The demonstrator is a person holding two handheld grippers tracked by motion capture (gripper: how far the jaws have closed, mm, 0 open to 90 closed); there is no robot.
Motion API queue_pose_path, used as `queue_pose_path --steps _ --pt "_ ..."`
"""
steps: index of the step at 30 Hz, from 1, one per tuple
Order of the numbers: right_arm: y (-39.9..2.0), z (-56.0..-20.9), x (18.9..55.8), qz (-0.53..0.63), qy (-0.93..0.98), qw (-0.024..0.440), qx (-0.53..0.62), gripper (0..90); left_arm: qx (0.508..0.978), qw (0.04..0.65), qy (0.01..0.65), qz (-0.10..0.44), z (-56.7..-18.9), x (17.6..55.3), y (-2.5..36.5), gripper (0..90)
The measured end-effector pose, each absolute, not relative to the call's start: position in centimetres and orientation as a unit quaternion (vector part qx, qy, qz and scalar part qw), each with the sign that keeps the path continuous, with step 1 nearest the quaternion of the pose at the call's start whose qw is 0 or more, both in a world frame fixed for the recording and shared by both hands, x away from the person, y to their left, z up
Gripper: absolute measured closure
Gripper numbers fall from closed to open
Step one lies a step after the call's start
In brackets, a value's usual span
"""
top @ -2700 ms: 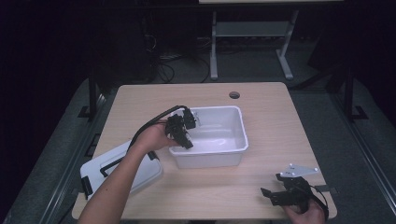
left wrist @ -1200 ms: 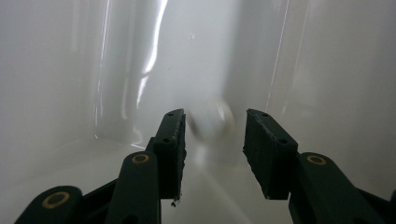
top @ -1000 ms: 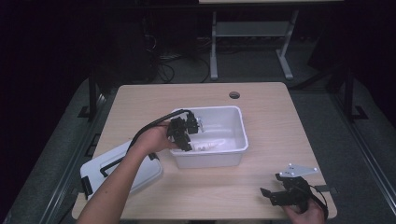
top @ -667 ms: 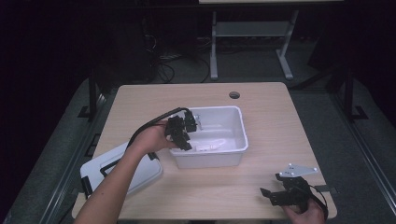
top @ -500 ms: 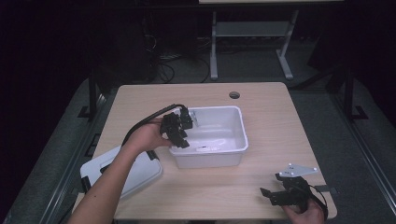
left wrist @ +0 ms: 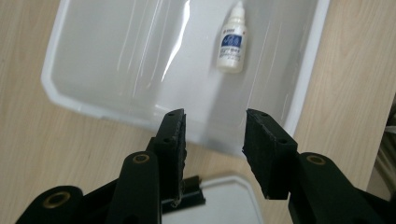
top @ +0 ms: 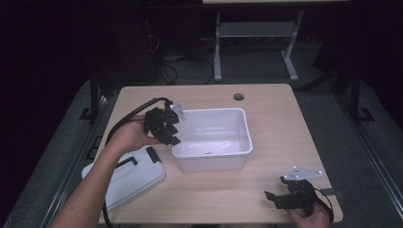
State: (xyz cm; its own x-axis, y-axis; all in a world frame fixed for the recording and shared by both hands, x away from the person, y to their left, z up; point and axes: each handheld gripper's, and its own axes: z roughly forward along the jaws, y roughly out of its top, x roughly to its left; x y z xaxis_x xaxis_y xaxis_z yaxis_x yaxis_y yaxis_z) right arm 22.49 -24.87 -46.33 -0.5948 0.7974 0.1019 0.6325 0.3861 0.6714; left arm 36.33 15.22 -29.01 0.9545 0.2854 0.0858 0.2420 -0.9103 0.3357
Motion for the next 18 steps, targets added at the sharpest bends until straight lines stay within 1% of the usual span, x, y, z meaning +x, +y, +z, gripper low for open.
queue_pose_path --steps 10,18 --pt "-24.9 -46.4 22.5 0.343 0.825 0.121 0.433 17.1 0.971 0.161 0.162 0.077 -28.6 35.3 18.7 56.3" --pt "-24.8 -46.4 22.5 0.342 0.825 0.123 0.432 17.1 0.966 0.161 0.183 0.081 -29.1 34.5 21.4 55.3"
